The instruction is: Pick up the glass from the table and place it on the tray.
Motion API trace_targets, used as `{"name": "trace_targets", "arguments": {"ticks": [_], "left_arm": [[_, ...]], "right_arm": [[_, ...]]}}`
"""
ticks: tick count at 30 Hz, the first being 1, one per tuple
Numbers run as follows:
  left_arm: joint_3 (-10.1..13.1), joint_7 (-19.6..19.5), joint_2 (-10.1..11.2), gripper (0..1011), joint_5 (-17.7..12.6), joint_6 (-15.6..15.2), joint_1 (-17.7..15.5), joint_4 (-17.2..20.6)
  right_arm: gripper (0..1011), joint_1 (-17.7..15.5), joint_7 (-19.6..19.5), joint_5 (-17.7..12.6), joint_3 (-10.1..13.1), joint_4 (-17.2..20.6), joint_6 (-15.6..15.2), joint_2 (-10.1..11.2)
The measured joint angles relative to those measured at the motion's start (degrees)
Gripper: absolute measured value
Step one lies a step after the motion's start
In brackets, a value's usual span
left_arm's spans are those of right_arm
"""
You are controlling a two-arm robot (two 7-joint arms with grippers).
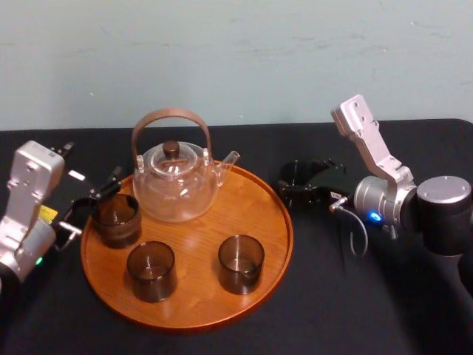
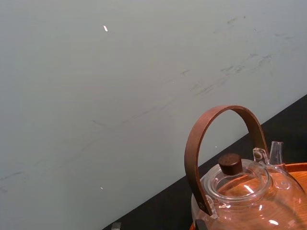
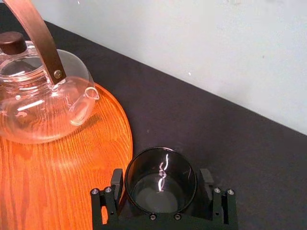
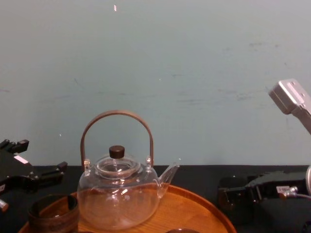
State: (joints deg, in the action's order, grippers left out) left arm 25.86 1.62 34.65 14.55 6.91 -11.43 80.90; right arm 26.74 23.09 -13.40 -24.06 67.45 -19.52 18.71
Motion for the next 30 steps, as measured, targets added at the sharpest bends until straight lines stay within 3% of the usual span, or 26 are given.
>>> {"name": "trace_targets", "arguments": {"ticks": [10,16,30], "left_arm": [[0.0,0.0,0.0,1001,0.0,0.0,0.0,0.0],[0.0,0.0,0.0,1001,0.0,0.0,0.0,0.0],[0.0,0.0,0.0,1001,0.0,0.0,0.0,0.0]], "right_arm": [[1002,0.0,0.0,0.0,0.0,0.0,-0.1,0.0],[894,0.0,0.0,-0.1,0.0,0.0,-0.2,0.0],[894,0.0,0.0,-0.3,0.0,0.0,-0.3,0.1]]}}
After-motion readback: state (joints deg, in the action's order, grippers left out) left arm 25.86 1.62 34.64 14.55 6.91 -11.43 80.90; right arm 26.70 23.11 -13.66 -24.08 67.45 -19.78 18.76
